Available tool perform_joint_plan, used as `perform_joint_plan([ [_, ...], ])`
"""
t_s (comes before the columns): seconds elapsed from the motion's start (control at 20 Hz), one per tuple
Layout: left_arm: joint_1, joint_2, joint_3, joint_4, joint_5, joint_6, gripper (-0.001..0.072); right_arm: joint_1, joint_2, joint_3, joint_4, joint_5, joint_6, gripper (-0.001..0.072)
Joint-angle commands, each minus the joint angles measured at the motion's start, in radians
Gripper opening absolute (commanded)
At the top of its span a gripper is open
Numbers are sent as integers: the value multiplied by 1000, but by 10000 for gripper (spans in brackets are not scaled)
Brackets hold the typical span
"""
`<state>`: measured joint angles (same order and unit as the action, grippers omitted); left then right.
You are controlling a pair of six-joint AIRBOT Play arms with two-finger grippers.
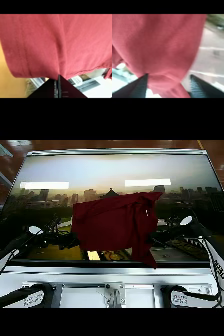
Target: Fold the shirts.
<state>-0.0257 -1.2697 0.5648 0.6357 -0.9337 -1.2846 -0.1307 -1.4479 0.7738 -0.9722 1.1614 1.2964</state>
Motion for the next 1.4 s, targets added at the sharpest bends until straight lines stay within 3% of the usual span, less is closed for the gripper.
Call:
perform_joint_plan([
  [0.0,1,0,1,0,4,26,30,28,0,-31,69,-118,1,297],
  [0.1,10,1,3,0,7,40,30,19,11,-25,87,-110,0,77],
  [0.15,20,5,11,13,0,43,29,12,27,-13,77,-86,-6,57],
  [0.35,36,102,147,127,-62,43,29,-29,191,97,72,56,-195,56],
  [0.55,36,326,462,268,-65,42,29,-109,452,336,71,55,-244,56],
  [0.65,36,440,652,293,10,43,29,-160,583,512,70,-5,-245,56],
  [0.8,36,563,935,395,146,41,29,-222,735,742,56,-211,-240,56],
  [0.95,36,625,1138,465,159,-41,29,-235,825,906,-58,-326,-180,56],
  [1.15,36,686,1197,489,63,-94,29,-235,874,1006,-175,-291,-71,56],
  [1.25,36,691,1196,579,-85,-183,30,-235,890,1012,-178,-286,-71,56],
  [1.35,36,679,1195,668,-241,-195,29,-235,889,1012,-192,-253,-71,56],
])
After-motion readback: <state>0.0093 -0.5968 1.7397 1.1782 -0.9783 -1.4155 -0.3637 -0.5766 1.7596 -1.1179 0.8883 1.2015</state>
